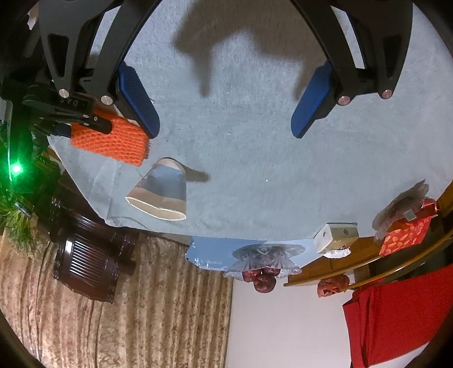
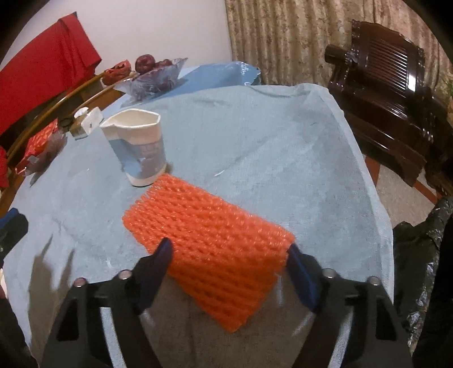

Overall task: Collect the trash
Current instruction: 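Grasp the orange foam net with the right gripper, then grasp the white paper cup with the left gripper while the right holds the net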

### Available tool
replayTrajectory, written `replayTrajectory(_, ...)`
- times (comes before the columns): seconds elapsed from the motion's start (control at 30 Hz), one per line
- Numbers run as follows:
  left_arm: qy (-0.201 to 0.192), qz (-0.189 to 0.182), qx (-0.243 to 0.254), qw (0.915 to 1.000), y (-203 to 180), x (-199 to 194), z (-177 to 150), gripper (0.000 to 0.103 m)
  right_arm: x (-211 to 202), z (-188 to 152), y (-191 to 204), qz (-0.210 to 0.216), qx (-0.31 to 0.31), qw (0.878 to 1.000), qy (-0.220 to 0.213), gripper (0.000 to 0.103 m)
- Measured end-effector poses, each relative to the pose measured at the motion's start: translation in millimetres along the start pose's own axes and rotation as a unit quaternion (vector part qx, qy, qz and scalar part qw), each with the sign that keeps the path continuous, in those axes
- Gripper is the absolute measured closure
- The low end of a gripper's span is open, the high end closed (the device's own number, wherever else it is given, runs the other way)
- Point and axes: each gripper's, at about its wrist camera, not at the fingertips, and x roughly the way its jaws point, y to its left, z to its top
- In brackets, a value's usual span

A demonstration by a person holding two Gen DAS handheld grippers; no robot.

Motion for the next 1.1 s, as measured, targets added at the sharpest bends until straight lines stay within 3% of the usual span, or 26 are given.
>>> replayTrajectory(0.3,0.000,-0.006,0.007,1.0000,-10,3,2,0.012,-5,-4,9,0.050,-0.007,0.999,-0.004,0.084)
replayTrajectory(0.47,-0.001,-0.011,0.014,0.9998,-20,6,5,0.012,-12,-2,1,0.065,0.016,0.998,-0.011,0.088)
replayTrajectory(0.77,-0.002,-0.024,0.020,0.9995,-42,30,21,0.012,-28,18,-32,0.037,0.035,0.998,-0.043,0.088)
replayTrajectory(1.1,0.005,-0.035,0.038,0.9987,-84,72,37,0.012,-18,28,-53,0.026,0.046,0.998,-0.046,0.088)
